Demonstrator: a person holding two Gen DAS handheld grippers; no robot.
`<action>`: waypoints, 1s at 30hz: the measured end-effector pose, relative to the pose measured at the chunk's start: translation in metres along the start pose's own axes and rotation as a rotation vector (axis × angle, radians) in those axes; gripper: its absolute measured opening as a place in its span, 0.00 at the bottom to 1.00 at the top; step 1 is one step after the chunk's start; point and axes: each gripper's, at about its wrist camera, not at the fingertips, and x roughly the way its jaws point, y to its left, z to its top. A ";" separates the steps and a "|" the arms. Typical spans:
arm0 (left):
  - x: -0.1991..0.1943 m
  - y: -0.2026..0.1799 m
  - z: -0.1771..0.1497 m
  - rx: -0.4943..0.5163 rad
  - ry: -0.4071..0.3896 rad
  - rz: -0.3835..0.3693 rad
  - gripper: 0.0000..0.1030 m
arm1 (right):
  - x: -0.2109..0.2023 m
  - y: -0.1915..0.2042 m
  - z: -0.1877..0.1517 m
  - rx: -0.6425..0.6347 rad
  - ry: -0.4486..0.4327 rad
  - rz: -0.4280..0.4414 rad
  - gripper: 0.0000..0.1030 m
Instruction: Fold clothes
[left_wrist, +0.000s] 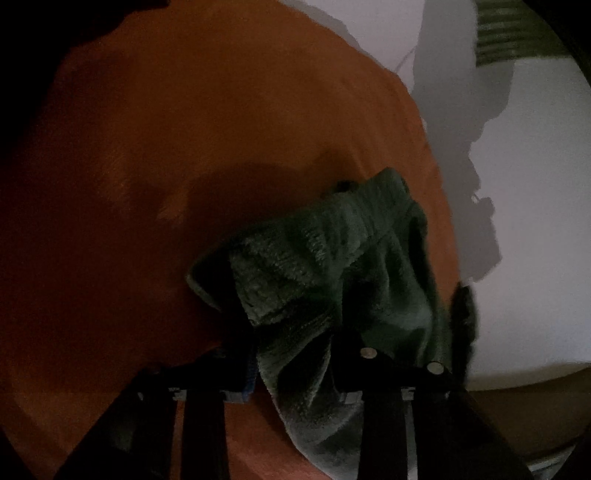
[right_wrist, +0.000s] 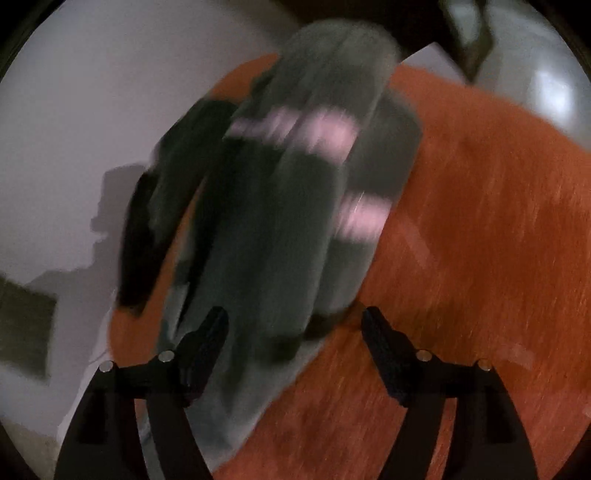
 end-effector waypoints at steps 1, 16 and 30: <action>0.004 -0.004 0.000 -0.006 0.000 0.001 0.23 | 0.002 -0.003 0.009 0.027 -0.019 -0.008 0.72; 0.019 -0.086 0.022 -0.036 0.018 -0.060 0.19 | -0.082 0.007 0.052 0.049 -0.134 -0.014 0.23; -0.078 -0.037 0.007 -0.017 0.131 -0.056 0.19 | -0.237 -0.144 -0.076 0.261 0.038 -0.018 0.23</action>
